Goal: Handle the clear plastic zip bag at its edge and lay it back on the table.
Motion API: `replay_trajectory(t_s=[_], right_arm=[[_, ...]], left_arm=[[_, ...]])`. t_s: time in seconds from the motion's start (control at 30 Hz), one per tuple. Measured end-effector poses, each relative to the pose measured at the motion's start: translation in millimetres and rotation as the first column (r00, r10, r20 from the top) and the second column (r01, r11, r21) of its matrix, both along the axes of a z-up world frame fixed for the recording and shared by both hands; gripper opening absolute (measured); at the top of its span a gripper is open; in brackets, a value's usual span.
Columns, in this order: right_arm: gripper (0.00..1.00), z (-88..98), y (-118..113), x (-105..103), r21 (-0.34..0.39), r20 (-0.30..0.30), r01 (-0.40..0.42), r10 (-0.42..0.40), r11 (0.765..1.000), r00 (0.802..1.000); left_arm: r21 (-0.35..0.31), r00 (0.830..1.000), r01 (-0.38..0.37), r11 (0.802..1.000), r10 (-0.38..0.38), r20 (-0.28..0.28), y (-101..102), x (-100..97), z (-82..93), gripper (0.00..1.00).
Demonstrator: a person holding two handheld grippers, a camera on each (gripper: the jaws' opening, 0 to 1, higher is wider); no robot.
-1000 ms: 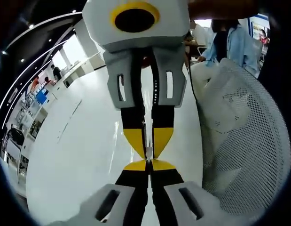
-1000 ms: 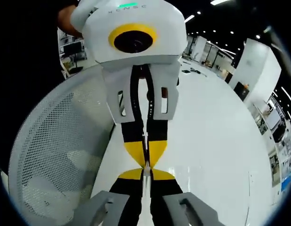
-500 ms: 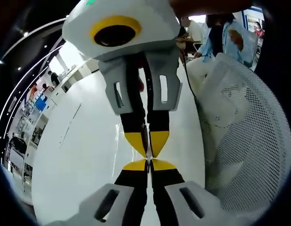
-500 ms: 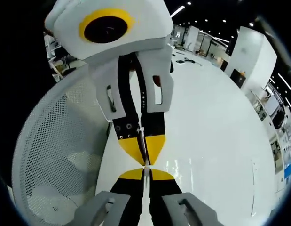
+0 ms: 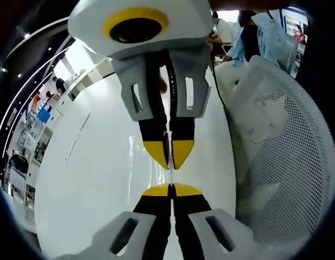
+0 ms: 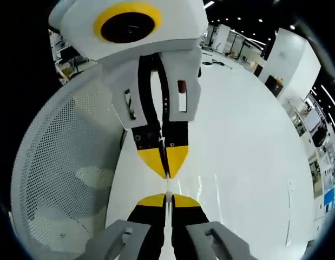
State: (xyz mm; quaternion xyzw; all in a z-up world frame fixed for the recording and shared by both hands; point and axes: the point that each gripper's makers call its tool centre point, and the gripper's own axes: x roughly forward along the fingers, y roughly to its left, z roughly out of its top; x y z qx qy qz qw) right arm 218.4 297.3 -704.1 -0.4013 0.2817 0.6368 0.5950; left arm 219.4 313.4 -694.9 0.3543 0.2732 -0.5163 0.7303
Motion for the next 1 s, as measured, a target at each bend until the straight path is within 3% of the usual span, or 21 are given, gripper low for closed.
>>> replay_trajectory(t_s=[0.17, 0.33, 0.5, 1.0], right_arm=[[0.00, 0.0, -2, 4, 0.014, -0.011, 0.027, -0.026, 1.000, 1.000], [0.00, -1.3, -3, 2, 0.014, -0.013, 0.024, -0.024, 1.000, 1.000], [0.00, 2.3, 1, 2, 0.036, -0.024, 0.036, -0.035, 0.999, 0.999], [0.00, 2.5, 5, -2, 0.041, -0.019, 0.027, -0.027, 0.999, 0.999]], left_arm=[[-0.004, 1.000, 0.005, 1.000, -0.005, 0.006, -1, 0.6, 1.5, 0.00], [0.039, 0.998, 0.051, 0.998, -0.052, 0.026, -3, -1.4, -2.9, 0.00], [0.028, 0.999, 0.039, 0.999, -0.040, 0.016, -6, 1.9, -5.0, 0.05], [0.021, 0.999, 0.035, 0.999, -0.035, 0.009, -12, 3.9, -6.8, 0.00]])
